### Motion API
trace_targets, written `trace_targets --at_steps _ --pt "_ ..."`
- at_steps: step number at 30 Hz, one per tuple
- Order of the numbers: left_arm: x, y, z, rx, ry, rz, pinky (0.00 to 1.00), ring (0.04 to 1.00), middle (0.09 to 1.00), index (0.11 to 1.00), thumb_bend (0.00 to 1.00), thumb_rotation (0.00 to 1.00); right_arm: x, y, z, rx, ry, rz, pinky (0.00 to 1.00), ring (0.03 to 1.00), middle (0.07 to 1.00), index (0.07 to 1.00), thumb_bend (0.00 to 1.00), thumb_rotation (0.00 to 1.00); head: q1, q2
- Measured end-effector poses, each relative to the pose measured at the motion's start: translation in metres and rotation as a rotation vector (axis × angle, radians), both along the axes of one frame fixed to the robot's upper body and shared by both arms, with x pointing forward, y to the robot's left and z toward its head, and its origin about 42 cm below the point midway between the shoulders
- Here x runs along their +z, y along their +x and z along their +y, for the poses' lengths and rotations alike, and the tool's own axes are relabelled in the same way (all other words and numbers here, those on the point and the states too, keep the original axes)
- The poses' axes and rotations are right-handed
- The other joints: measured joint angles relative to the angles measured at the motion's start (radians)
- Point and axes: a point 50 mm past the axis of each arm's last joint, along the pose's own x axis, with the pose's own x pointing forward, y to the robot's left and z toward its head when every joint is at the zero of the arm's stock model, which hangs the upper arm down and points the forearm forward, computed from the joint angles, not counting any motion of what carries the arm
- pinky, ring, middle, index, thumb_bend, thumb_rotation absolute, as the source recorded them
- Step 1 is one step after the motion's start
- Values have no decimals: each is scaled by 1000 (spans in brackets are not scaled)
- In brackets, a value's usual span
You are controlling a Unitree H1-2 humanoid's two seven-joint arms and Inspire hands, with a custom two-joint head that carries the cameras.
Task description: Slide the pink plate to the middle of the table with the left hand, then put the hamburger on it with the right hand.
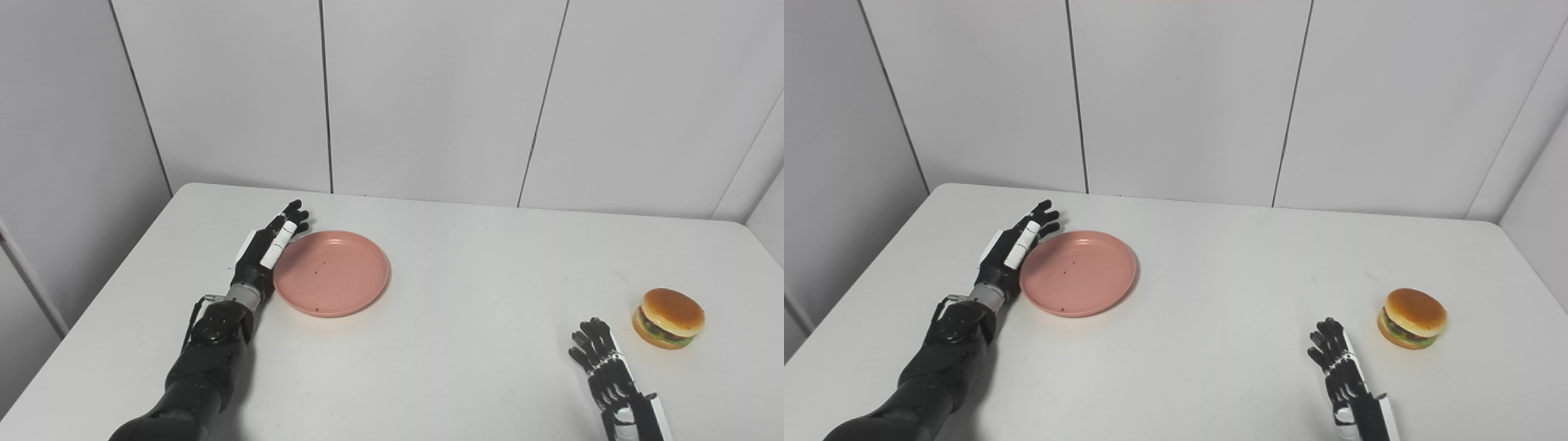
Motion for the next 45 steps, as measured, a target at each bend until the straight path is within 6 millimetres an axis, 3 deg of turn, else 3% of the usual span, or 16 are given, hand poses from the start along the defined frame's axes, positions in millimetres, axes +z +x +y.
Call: trace_targets --at_steps 9,16,26,31,39,45 --pt "-2 3 -17 -34 -10 7 803 901 913 894 944 794 0 -1 0 -5 -8 9 916 940 955 953 899 999 -11 5" --pt "-2 4 -35 -71 -22 6 823 912 918 904 906 797 1 -1 1 -9 -16 8 907 934 952 949 896 1000 -21 8" --pt "-4 6 -84 -144 -84 1 840 912 913 892 910 793 2 -1 4 -13 -27 15 896 927 952 950 886 998 -35 15" --pt "-1 5 -100 -170 -108 -13 801 909 913 888 980 822 2 0 5 -14 -31 22 901 933 957 954 895 1000 -40 18" --pt "0 -2 -121 -193 -136 -24 837 914 918 888 928 877 3 0 6 -14 -43 23 895 931 952 952 887 1000 -63 23" --pt "1 -8 -138 -211 -145 -22 853 923 926 912 896 895 5 0 11 -31 -61 32 889 930 950 949 903 1000 -132 41"
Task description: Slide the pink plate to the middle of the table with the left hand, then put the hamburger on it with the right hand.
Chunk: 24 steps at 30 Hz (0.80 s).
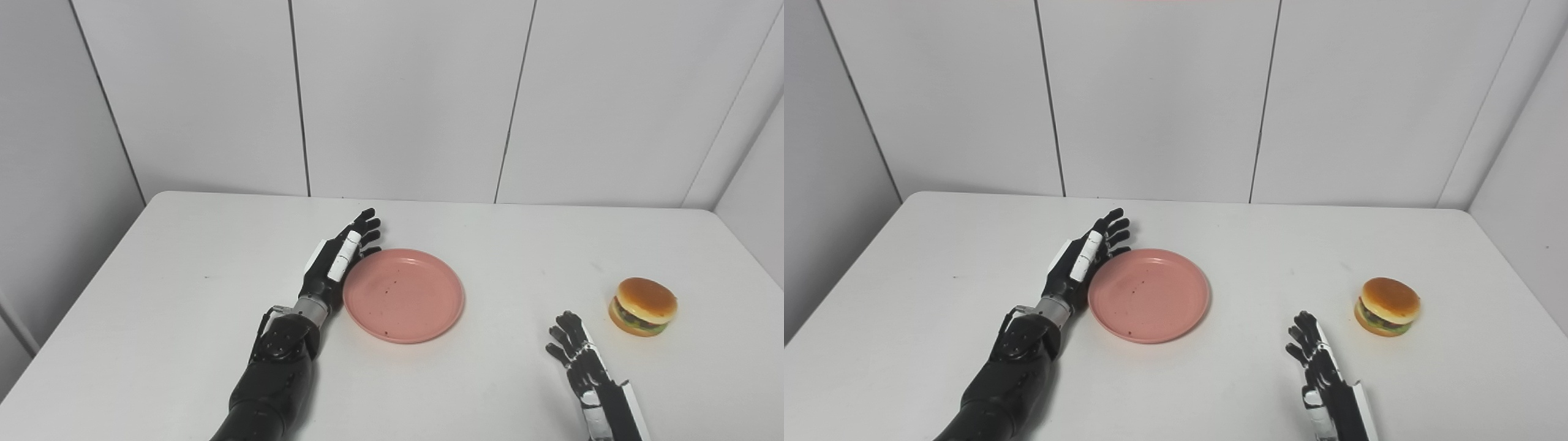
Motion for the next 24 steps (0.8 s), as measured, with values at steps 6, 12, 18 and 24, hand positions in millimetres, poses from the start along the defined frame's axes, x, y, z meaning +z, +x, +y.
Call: trace_targets --at_steps 6,12,18,24 --pt "0 -7 -3 -13 -4 3 868 926 925 921 867 897 1 1 5 -15 -4 11 892 935 953 951 902 1000 -63 9" --pt "1 -13 -3 -19 -2 -2 891 924 927 924 913 898 2 2 12 -28 -17 17 910 947 960 959 899 1000 -130 12" --pt "1 -21 -7 -15 -6 -5 881 916 928 927 883 916 2 3 16 -44 -35 17 909 948 959 958 917 1000 -167 12" --pt "-1 -25 -10 -11 11 16 894 913 924 922 875 919 2 4 19 -56 -44 16 902 944 959 957 896 1000 -175 9"
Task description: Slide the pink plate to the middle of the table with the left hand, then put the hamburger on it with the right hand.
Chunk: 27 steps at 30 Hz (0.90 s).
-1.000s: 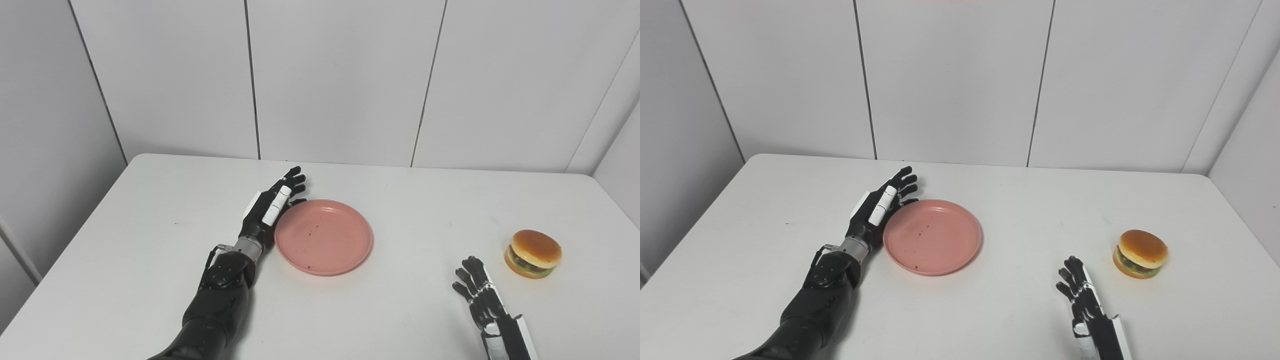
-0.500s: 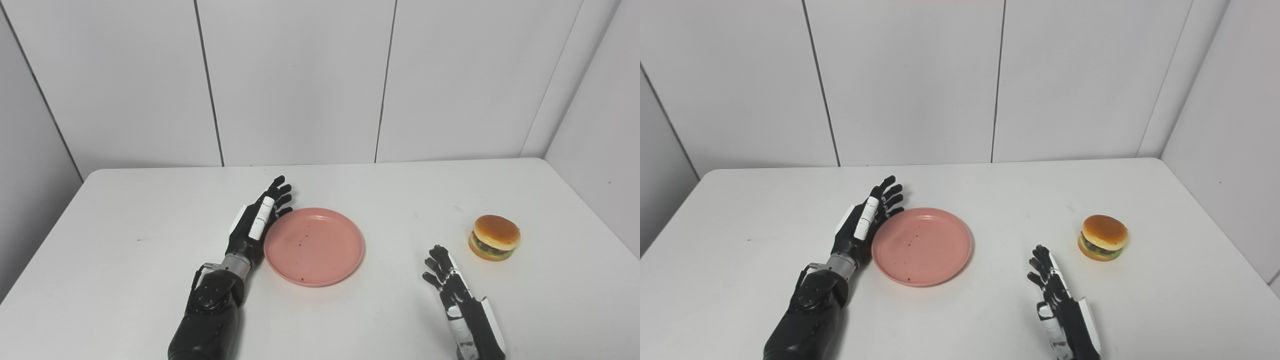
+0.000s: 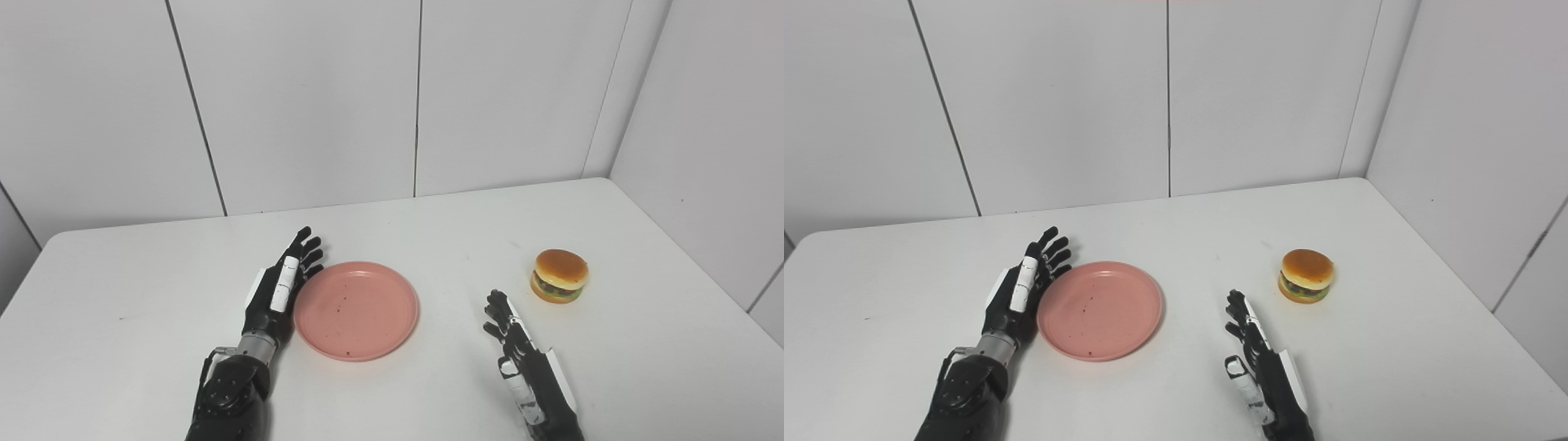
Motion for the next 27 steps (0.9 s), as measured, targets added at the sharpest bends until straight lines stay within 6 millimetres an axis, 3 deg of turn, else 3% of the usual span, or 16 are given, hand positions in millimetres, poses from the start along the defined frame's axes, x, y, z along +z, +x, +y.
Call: trace_targets --at_steps 12,17,22,25,27 --pt "-2 0 0 2 -2 12 885 917 926 921 874 903 -1 0 2 -12 -10 0 904 945 968 963 845 1000 -18 -8" --pt "-3 1 1 4 -1 15 882 914 929 924 893 910 0 0 5 -44 -134 -29 898 932 934 940 786 1000 -34 -6" --pt "-3 6 1 2 1 27 879 918 928 925 883 909 5 -2 9 -87 -268 -72 853 923 921 923 896 1000 -60 -9" --pt "-2 8 1 2 2 27 866 911 919 922 889 908 11 -2 10 -95 -316 -93 824 902 907 911 887 1000 -63 -9" --pt "-2 11 -1 -1 2 29 852 908 915 921 888 906 27 1 13 -118 -342 -164 810 895 907 909 878 1000 -64 -9"
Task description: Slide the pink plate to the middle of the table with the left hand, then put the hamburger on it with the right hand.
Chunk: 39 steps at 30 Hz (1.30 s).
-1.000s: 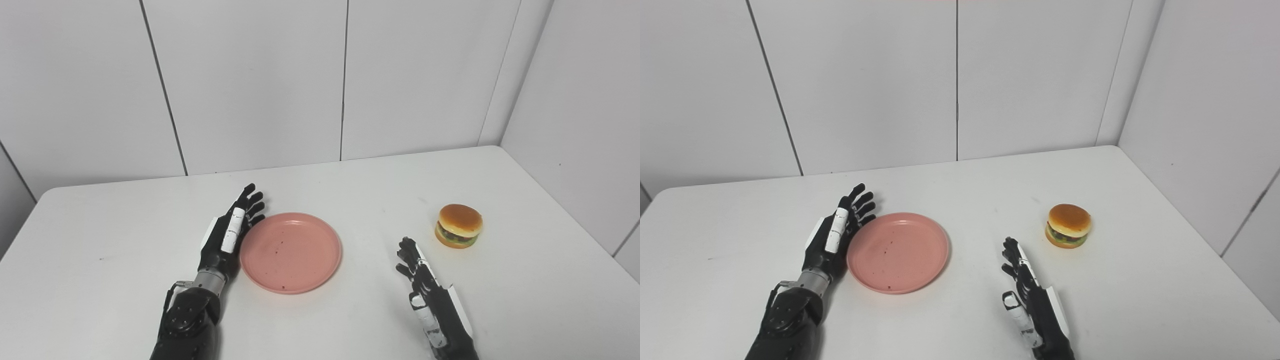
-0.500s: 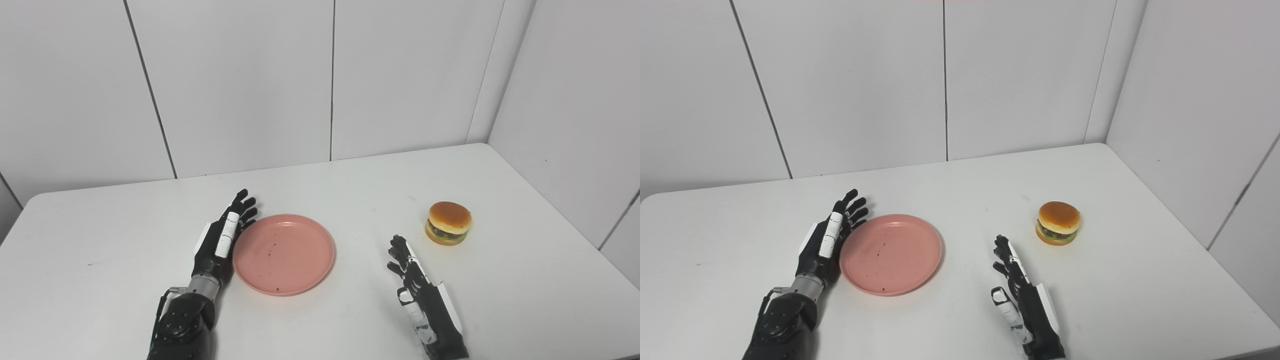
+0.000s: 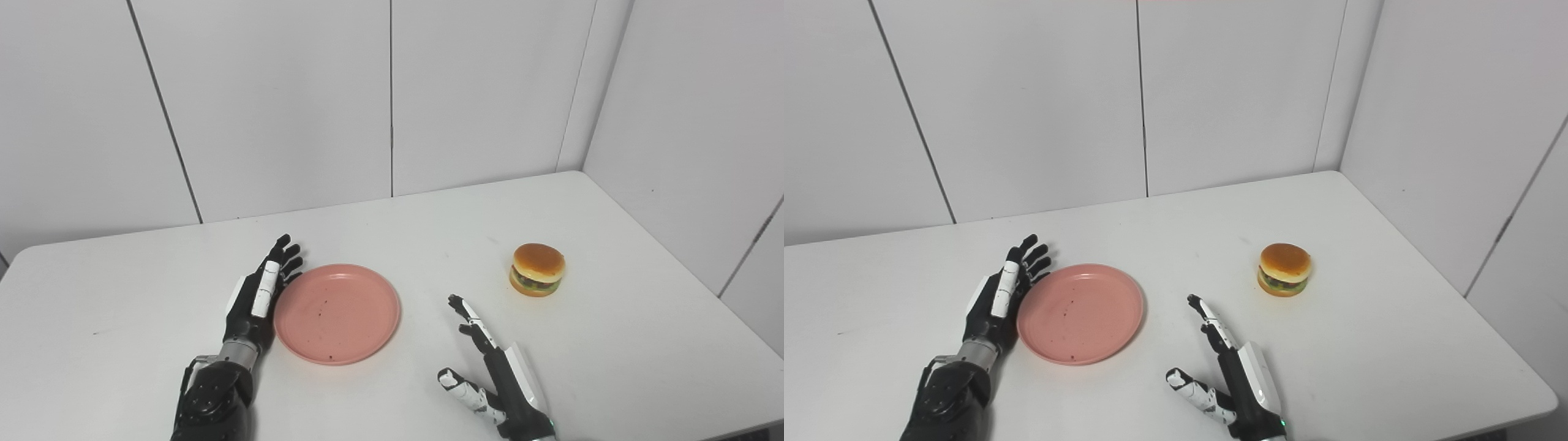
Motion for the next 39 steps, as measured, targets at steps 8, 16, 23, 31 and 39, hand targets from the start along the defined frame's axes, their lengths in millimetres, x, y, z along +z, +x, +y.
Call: trace_targets --at_steps 8,16,23,31,39 --pt "0 2 -1 -1 -8 2 865 911 920 924 875 909 53 21 -10 -36 -132 -208 723 867 901 907 865 1000 2 -3" --pt "0 3 0 -2 -5 -1 858 911 916 920 880 903 86 30 -42 -91 -373 -209 744 815 855 859 917 925 3 -3" --pt "0 3 -1 -3 -6 0 871 909 919 924 855 906 150 42 -70 -80 -682 -113 802 826 842 847 960 786 3 -8" --pt "1 3 -2 -6 -8 -2 885 909 931 934 853 911 180 70 -109 -119 -897 2 793 830 837 842 1000 707 14 -9" --pt "1 4 -2 -7 -7 -3 870 903 930 935 858 910 197 96 -137 -157 -1035 105 935 883 857 867 1000 712 15 -12"
